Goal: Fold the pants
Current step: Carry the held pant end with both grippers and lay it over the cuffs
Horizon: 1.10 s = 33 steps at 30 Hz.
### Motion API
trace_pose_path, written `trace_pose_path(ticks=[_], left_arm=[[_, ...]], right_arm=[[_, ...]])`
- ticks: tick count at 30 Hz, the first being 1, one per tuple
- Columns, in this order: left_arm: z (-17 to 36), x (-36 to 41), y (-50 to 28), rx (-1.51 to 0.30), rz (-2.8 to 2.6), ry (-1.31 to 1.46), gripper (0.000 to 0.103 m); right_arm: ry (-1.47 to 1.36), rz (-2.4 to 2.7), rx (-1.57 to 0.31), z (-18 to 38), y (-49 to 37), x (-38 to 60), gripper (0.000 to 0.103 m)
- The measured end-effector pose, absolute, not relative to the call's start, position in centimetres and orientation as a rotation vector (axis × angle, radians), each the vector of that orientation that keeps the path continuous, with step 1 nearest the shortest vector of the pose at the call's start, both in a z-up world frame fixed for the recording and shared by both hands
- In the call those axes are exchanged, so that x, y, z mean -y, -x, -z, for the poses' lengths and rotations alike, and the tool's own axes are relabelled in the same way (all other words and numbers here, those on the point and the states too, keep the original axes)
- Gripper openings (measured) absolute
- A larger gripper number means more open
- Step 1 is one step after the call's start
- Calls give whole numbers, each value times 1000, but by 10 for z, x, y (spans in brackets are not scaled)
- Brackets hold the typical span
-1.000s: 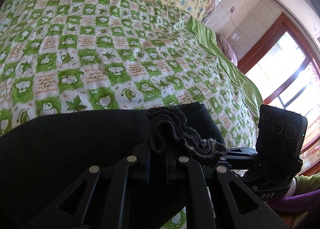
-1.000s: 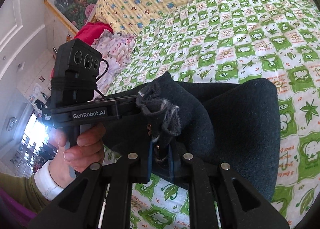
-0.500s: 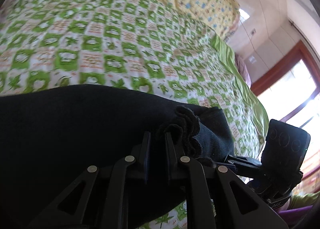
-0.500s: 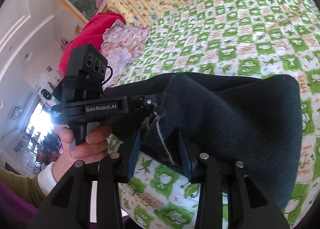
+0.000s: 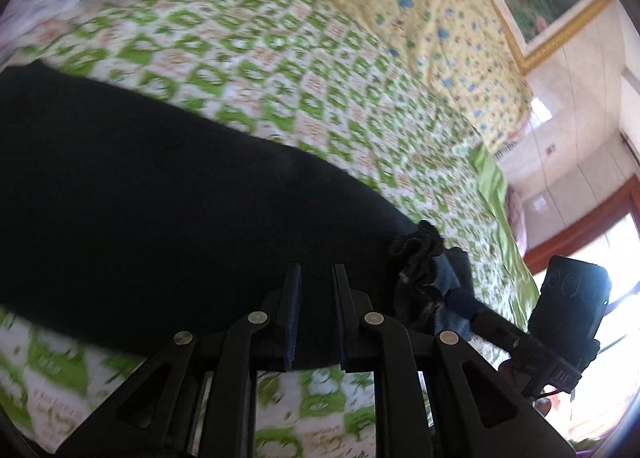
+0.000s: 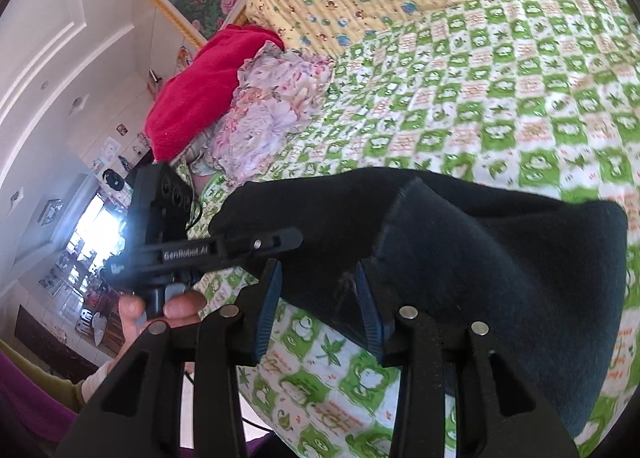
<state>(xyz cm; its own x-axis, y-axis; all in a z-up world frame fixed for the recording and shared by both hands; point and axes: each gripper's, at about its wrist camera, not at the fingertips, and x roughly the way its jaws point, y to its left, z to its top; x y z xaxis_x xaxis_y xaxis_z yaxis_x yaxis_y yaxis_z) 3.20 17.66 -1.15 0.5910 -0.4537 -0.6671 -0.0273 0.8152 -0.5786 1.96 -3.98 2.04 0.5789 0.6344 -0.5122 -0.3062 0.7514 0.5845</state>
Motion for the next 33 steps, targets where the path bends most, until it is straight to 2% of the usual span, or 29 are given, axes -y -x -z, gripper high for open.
trace_pose_path(ticks=[17,20,25,33], left_arm=[[5,-248,44,-817,-20,720,21],[7,-260,50,-806,-46,741,32],[11,-281,60,-793,-104,776,32],[20,-304,65,-771,-165,834,42]], right_arm=[[-279,-708,-854,-32,-75,-24,40],[-236,-727,-867,-34,-85,-37,46],[-180,-756,-885,-36,-101,-58,47],[-102,-790,-913,-40,-135,-90,47]])
